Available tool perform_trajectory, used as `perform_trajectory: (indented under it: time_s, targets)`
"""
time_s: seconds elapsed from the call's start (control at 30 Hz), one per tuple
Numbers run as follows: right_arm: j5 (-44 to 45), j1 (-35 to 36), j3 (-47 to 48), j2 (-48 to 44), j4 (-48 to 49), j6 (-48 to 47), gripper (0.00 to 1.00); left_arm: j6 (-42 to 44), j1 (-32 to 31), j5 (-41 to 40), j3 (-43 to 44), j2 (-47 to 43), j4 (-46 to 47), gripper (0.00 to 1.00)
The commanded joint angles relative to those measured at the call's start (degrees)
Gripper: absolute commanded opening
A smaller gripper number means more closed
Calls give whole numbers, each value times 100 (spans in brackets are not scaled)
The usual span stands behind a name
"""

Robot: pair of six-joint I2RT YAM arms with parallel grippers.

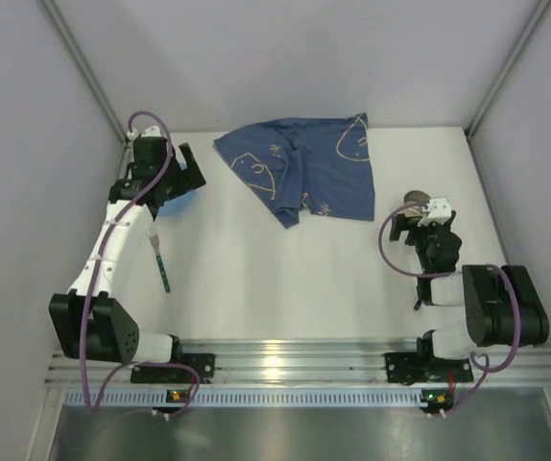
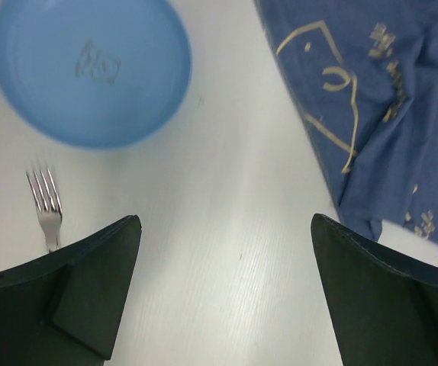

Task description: Set the dinner table for one person

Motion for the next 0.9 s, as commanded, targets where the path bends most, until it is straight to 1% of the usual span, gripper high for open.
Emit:
perform_trajectory:
  time_s: [0.0, 0.03, 0.17, 0.2, 0.23, 0.27, 0.3, 0.33, 0.43, 0.47, 0.5, 0.53, 0.57, 0.63, 0.67, 0.7, 0.73, 0.77, 0.8, 0.87]
  targets:
    - [289, -59, 179, -1, 155, 182, 100, -400, 27, 427, -322, -249, -504, 98]
    - [289, -59, 179, -1, 155, 182, 100, -496, 27, 768, -401, -249, -416, 98]
    - [306, -50, 170, 16, 199, 182, 100, -804, -87, 1298, -569, 101, 102, 99]
    - [306, -50, 170, 8, 190, 191, 100, -848, -174, 1125, -387, 242, 34, 99]
    - [341, -41, 196, 8, 146, 174, 100, -927, -393, 897, -237, 635, -89, 98]
    - [359, -24, 197, -1, 102, 165, 100, -1015, -490, 694, -61, 830, -177, 98]
    - [394, 2, 214, 8, 93, 156, 100, -1050, -718, 248, 254, 1058, -239, 98]
    - [438, 3, 214, 8, 76, 156, 100, -1094, -798, 79, 396, 1435, -196, 98]
    - [438, 11, 205, 8, 93, 165, 100, -1366, -974, 16, 993, 2122, 93, 98]
    - [455, 20, 232, 8, 84, 156, 100, -1472, -1018, -28, 1187, 2663, 112, 98]
    - [534, 98, 258, -1, -29, 104, 100, -1525, -1097, -263, 1606, 2930, 86, 98]
    - [717, 99, 267, 8, -12, 103, 100, -1639, -1124, -335, 1828, 3237, -1, 98]
    - [824, 99, 276, 8, -30, 129, 100, -1701, -1142, -345, 2230, 3753, -28, 98]
    - [851, 99, 258, -1, -13, 121, 100, -1824, -1177, -179, 2610, 4275, -99, 98]
    - [869, 99, 249, -10, 5, 121, 100, -1876, -1194, -134, 2987, 4477, -177, 98]
    - [877, 99, 249, -19, -21, 121, 100, -1877, -1282, -125, 3164, 4880, -230, 98]
    - [991, 99, 275, -80, -169, 138, 100, -1825, -1317, -186, 3349, 5049, -283, 98]
    - [1122, 273, 311, -124, -214, 156, 100, -1763, -1344, -291, 3820, 5251, -640, 98]
    - [1359, 301, 337, -159, -284, 191, 100, -1789, -1370, -458, 4060, 5592, -861, 98]
    - [1649, 327, 468, -238, -520, 365, 100, -1772, -1362, -512, 4456, 5858, -1065, 98]
